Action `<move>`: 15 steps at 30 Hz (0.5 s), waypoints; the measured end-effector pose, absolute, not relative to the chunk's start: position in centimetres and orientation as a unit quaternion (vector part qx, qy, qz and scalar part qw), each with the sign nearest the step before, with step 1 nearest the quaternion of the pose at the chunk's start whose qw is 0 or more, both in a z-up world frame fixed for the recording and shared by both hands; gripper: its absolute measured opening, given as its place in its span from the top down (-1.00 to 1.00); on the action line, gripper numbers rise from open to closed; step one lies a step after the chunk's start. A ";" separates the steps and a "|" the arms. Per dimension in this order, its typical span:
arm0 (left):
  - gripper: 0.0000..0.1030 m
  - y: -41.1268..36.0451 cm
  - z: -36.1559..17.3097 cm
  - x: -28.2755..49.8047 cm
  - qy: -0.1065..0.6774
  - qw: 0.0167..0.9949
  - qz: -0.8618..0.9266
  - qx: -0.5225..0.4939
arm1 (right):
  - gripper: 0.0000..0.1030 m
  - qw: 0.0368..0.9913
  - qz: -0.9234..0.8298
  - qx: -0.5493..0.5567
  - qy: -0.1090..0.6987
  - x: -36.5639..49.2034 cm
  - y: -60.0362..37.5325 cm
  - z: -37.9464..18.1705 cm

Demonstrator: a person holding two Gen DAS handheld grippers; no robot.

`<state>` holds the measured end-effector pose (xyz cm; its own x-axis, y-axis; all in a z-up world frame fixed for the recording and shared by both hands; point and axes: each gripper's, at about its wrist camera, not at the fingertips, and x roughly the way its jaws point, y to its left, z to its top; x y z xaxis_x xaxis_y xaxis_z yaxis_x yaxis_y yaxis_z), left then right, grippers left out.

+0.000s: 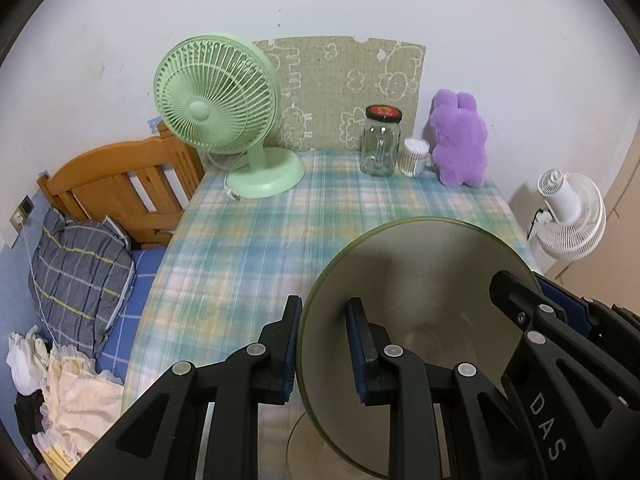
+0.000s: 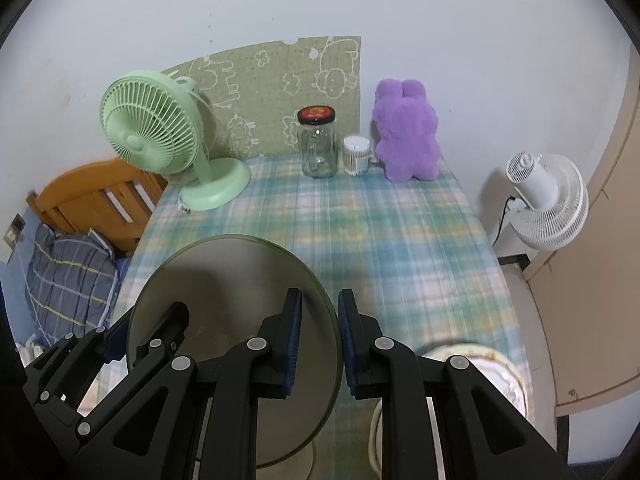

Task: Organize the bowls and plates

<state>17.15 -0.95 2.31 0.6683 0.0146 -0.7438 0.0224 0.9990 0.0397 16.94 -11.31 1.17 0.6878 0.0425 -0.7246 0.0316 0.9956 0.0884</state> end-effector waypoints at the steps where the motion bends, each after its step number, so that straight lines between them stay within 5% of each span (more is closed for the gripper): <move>1: 0.60 -0.8 2.1 16.7 0.409 0.912 -0.003 0.024 | 0.57 0.917 0.003 0.047 0.397 16.6 -11.2 1.0; 15: 0.60 1.0 -1.6 12.1 0.441 0.897 -0.012 0.022 | 0.57 0.902 -0.004 0.038 0.430 11.6 -9.2 -2.8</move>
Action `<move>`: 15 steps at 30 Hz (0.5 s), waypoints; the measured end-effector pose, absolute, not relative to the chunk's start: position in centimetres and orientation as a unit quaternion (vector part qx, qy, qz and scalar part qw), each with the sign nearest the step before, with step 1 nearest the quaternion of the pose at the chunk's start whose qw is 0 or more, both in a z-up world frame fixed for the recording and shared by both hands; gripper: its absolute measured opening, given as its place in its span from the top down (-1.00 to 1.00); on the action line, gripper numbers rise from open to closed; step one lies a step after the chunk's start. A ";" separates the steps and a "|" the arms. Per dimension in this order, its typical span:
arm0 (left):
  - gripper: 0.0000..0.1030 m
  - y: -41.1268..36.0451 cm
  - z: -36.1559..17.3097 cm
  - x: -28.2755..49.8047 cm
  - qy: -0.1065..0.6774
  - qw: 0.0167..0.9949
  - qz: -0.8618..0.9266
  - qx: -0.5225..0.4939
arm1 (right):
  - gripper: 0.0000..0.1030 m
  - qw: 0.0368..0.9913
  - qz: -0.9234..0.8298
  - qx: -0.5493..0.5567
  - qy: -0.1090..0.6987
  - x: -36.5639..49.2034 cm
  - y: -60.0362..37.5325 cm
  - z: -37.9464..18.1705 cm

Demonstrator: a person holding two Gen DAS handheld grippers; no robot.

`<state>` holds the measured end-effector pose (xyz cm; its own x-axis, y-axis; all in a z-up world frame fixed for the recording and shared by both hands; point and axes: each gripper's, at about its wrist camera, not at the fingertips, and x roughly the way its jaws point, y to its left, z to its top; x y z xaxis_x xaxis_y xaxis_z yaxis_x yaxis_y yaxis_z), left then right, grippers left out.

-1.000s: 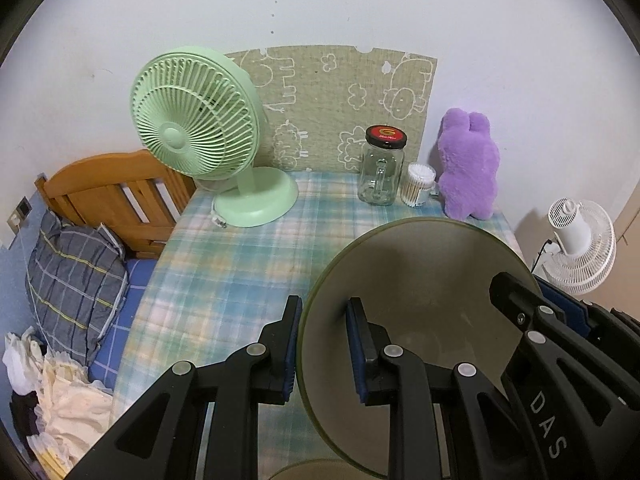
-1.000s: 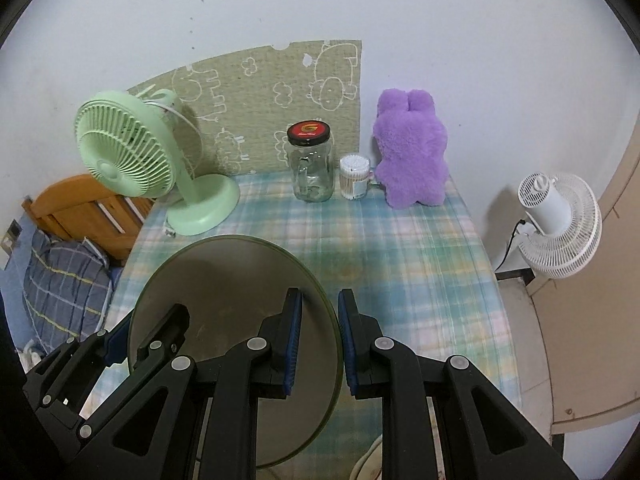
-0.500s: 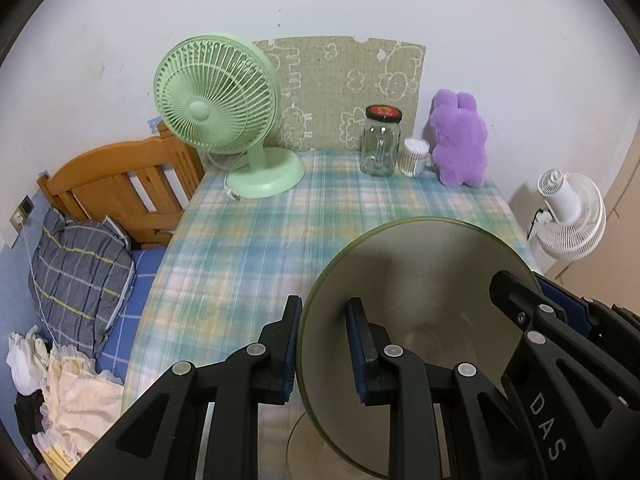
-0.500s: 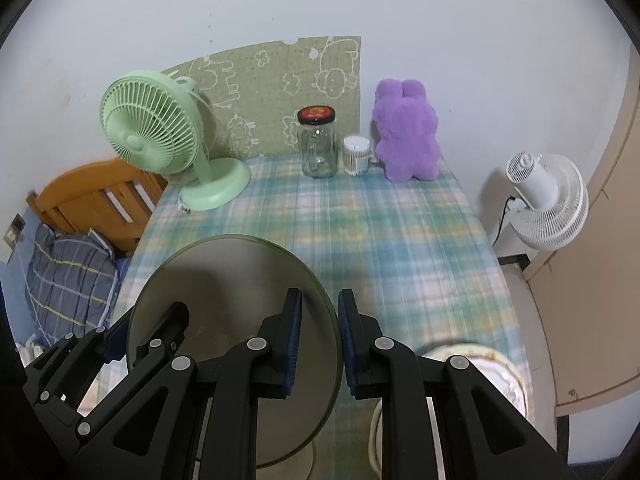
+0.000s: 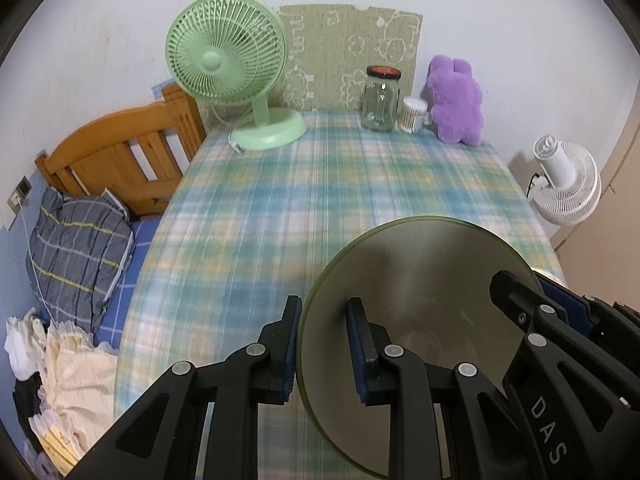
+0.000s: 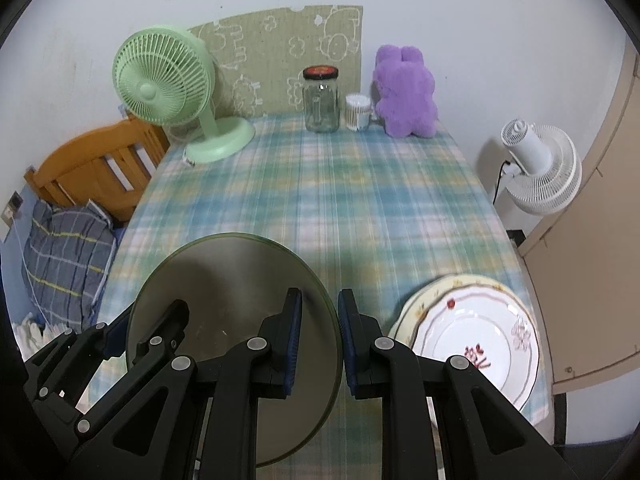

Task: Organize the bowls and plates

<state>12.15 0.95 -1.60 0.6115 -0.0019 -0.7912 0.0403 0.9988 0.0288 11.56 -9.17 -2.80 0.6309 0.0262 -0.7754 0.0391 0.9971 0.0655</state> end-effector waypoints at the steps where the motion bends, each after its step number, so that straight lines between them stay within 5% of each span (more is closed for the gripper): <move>1: 0.60 1.0 -2.0 11.9 0.444 0.896 -0.012 0.022 | 0.57 0.901 -0.004 0.038 0.432 11.3 -9.1 -3.1; 15: 0.59 1.7 -4.7 10.6 0.469 0.883 -0.007 0.019 | 0.57 0.887 0.000 0.033 0.461 9.8 -8.3 -6.2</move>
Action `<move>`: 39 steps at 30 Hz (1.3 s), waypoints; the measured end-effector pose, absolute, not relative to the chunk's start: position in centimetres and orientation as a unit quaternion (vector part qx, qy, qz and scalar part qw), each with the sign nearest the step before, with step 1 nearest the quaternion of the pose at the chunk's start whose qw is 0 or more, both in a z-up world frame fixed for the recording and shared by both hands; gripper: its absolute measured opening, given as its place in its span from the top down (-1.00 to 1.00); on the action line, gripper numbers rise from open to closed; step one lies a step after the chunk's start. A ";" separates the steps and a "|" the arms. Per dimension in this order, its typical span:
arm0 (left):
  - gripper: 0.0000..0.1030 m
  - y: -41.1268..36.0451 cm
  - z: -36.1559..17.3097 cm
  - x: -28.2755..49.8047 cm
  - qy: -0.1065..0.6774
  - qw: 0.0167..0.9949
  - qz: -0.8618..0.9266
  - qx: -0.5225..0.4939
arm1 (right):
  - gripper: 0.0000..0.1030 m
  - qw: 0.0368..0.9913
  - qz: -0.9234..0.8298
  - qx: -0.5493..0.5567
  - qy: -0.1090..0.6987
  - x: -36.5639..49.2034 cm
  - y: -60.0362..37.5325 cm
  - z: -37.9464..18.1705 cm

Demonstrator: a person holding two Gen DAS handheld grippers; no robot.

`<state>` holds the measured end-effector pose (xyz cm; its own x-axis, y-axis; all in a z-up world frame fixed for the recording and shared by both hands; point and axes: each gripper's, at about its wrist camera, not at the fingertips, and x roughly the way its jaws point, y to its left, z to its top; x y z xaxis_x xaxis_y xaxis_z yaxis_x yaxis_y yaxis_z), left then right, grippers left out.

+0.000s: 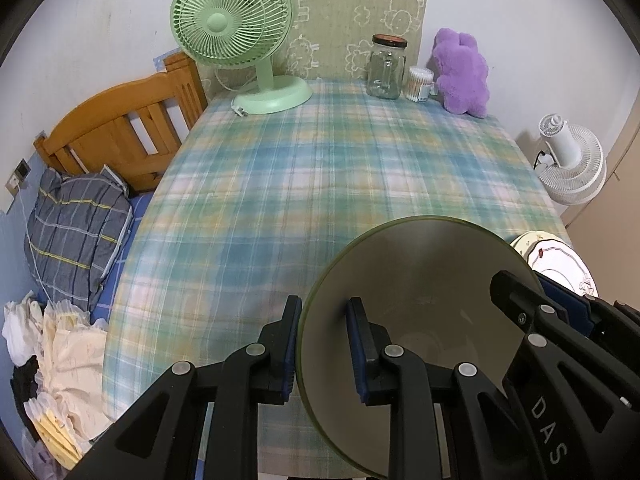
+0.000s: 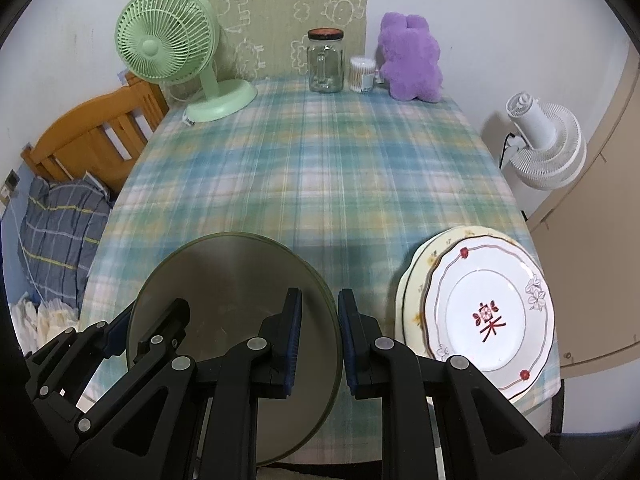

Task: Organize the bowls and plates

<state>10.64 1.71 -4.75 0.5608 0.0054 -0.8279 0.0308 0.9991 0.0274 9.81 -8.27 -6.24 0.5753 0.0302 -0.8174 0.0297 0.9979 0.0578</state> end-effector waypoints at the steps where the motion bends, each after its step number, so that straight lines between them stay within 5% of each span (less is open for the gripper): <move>1: 0.60 1.7 -4.8 10.7 0.469 0.883 -0.006 0.019 | 0.57 0.886 0.000 0.033 0.462 9.9 -8.2 -6.3; 34: 0.60 1.2 -7.9 13.6 0.501 0.865 -0.004 0.027 | 0.57 0.867 -0.002 0.047 0.495 13.5 -8.7 -10.0; 39: 0.31 1.4 -7.9 13.7 0.509 0.860 -0.027 0.017 | 0.57 0.864 0.008 0.045 0.502 13.4 -8.8 -9.9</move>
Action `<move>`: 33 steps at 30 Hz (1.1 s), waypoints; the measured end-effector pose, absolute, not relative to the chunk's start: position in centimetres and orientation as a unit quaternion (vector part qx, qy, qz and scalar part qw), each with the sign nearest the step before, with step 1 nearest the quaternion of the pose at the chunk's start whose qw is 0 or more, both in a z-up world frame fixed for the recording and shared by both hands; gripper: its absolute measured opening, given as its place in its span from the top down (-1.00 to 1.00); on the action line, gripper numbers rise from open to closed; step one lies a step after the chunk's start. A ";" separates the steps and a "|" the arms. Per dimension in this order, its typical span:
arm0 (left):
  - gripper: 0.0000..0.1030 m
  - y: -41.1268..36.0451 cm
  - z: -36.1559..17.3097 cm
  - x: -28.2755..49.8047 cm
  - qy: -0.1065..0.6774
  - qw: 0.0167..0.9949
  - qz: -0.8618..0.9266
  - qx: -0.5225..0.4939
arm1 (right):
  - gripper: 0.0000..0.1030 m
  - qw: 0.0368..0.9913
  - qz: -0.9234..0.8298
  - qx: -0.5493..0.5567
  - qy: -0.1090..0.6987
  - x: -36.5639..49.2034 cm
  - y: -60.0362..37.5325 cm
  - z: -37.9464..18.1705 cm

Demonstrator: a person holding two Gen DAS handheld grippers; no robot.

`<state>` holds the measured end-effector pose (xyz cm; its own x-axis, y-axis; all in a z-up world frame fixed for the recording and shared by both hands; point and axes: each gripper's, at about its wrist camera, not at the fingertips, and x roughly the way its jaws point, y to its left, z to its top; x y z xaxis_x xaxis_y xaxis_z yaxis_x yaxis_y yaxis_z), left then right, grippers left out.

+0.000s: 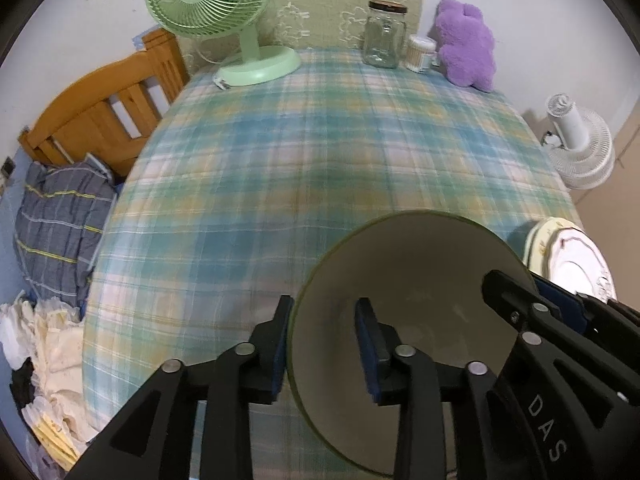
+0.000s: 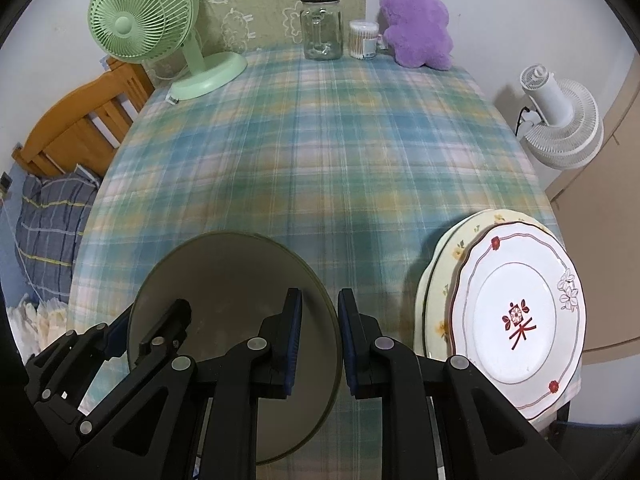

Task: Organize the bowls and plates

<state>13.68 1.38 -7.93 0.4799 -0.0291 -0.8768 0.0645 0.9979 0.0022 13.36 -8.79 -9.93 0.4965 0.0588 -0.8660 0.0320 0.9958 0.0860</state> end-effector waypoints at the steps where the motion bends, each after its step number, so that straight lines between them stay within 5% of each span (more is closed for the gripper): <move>1: 0.21 1.5 -7.8 13.6 0.509 0.860 -0.031 0.015 | 0.57 0.864 0.010 0.044 0.501 13.4 -8.8 -9.9; 4: -0.03 1.6 -7.8 13.1 0.507 0.861 -0.039 0.021 | 0.51 0.861 0.026 0.050 0.506 13.1 -9.0 -9.8; 6: -0.23 1.7 -7.8 12.7 0.506 0.861 -0.046 0.026 | 0.06 0.859 0.030 0.059 0.508 12.7 -9.2 -9.8; 9: -0.33 1.6 -8.0 12.0 0.509 0.858 -0.059 0.032 | -0.19 0.862 0.027 0.062 0.503 11.9 -9.4 -9.7; 27: -0.65 1.2 -9.9 13.1 0.537 0.843 -0.026 0.011 | -0.18 0.814 0.078 0.143 0.558 14.6 -11.4 -14.3; 33: -0.65 1.2 -10.6 13.4 0.556 0.831 -0.012 0.011 | 0.16 0.784 0.116 0.167 0.586 15.5 -11.8 -15.8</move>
